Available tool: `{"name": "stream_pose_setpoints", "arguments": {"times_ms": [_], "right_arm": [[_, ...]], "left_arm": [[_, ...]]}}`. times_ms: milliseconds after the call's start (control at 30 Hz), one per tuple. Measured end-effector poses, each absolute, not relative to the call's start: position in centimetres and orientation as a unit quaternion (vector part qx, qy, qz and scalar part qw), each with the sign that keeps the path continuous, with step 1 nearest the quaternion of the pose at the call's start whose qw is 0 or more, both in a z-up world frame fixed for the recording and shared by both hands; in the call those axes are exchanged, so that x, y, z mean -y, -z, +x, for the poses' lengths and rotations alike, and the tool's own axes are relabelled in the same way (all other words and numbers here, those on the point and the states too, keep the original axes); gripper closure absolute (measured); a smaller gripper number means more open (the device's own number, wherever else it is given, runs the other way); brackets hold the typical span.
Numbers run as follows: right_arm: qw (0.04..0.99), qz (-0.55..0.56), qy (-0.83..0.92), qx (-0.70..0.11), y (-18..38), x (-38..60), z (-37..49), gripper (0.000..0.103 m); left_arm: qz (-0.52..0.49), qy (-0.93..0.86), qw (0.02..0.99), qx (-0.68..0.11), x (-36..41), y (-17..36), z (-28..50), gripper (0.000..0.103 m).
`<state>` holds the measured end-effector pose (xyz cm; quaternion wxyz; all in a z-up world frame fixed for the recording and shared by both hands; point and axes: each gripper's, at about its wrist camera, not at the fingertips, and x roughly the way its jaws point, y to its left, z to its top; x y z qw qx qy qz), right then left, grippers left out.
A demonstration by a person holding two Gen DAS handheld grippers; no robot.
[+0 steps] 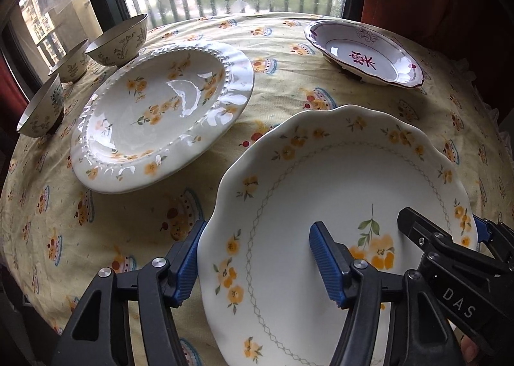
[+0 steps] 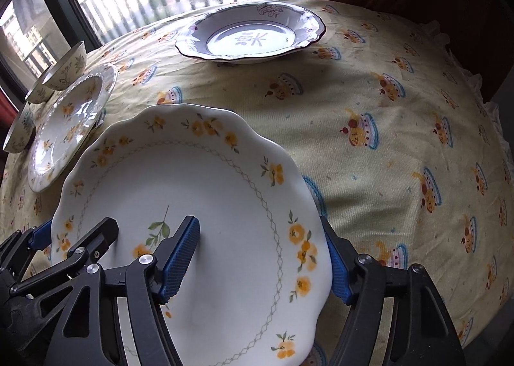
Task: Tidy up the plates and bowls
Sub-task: 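Move the left gripper to the scalloped flower plate rim and grasp it, then lift the flower plate with the left gripper and set it beside the bowls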
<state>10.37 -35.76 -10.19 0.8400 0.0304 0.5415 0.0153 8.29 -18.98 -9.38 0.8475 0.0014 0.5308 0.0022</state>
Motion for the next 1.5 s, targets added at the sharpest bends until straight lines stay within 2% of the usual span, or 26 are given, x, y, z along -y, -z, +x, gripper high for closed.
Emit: {"name": "stream_pose_setpoints", "arguments": {"times_ms": [400, 800, 933, 1500], "right_arm": [[0.829, 0.039, -0.018, -0.557, 10.2, 35.5, 10.6, 0.027], [0.854, 0.024, -0.018, -0.520, 7.2, 33.3, 10.2, 0.027], [0.845, 0.042, -0.022, -0.532, 6.7, 32.1, 10.5, 0.028], [0.870, 0.021, -0.005, -0.493, 4.1, 19.3, 9.6, 0.029]], "left_arm": [[-0.032, -0.015, 0.841, -0.540, 18.0, 8.9, 8.2, 0.038], [-0.024, -0.019, 0.860, -0.509, 16.1, 5.7, 7.5, 0.038], [-0.011, -0.036, 0.872, -0.488, 15.0, 4.6, 7.3, 0.038], [-0.023, -0.028, 0.887, -0.460, 2.6, 3.1, 8.2, 0.038]]}}
